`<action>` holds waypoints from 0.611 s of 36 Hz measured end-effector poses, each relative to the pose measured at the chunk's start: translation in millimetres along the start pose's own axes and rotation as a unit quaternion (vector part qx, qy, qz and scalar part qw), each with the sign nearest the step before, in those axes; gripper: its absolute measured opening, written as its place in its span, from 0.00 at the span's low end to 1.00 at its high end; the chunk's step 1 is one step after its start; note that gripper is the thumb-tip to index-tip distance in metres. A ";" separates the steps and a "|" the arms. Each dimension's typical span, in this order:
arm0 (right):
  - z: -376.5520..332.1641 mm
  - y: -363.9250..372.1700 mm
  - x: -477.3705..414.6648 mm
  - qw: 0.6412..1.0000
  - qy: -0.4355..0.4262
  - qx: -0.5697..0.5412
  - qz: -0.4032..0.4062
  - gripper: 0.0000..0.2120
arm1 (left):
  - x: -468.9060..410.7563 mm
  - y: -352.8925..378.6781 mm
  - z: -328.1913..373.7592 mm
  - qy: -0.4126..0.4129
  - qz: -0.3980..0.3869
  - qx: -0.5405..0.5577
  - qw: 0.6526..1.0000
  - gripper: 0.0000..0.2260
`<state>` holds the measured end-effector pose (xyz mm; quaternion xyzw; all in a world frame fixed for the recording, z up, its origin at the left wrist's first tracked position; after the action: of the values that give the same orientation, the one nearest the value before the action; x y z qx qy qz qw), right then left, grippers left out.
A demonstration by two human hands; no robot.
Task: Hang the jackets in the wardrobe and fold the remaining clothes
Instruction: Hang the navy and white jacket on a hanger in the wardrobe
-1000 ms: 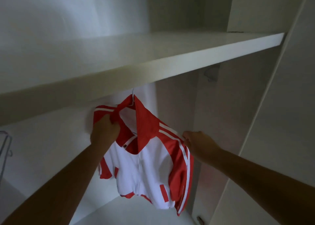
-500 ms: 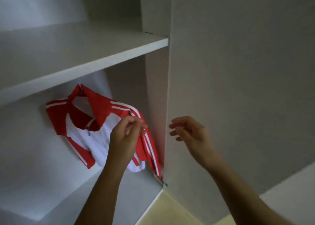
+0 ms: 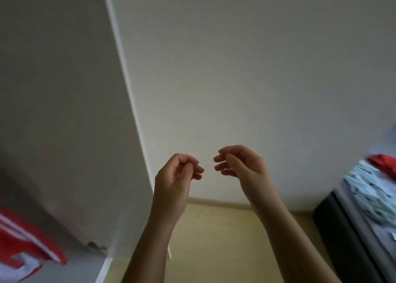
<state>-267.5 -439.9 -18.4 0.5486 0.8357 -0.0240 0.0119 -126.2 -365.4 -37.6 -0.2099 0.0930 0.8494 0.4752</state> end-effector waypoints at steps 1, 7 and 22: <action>1.2 -25.1 4.7 1.000 0.002 0.000 0.016 0.11 | 4.3 26.1 1.8 0.001 -0.018 0.007 1.000 0.09; 7.8 -169.3 41.8 0.992 0.014 -0.003 0.123 0.09 | 20.6 172.1 20.6 0.004 -0.133 0.047 0.990 0.09; 24.6 -440.3 153.8 0.899 0.024 -0.071 0.431 0.10 | 71.4 484.4 41.2 -0.036 -0.390 0.211 0.896 0.11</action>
<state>-732.8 -475.0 -38.1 0.8535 0.5166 0.0559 0.0398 -580.0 -553.0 -52.6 -0.0932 0.1637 0.5633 0.8045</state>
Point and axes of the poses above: each hand's wrist, its own x-axis away from the middle knuckle, its own y-axis out of the palm, z = x × y, the point moved 3 cm from there along -x, towards the middle knuckle, and after that the axes turned 10 degrees about y, right-handed, at the moved point
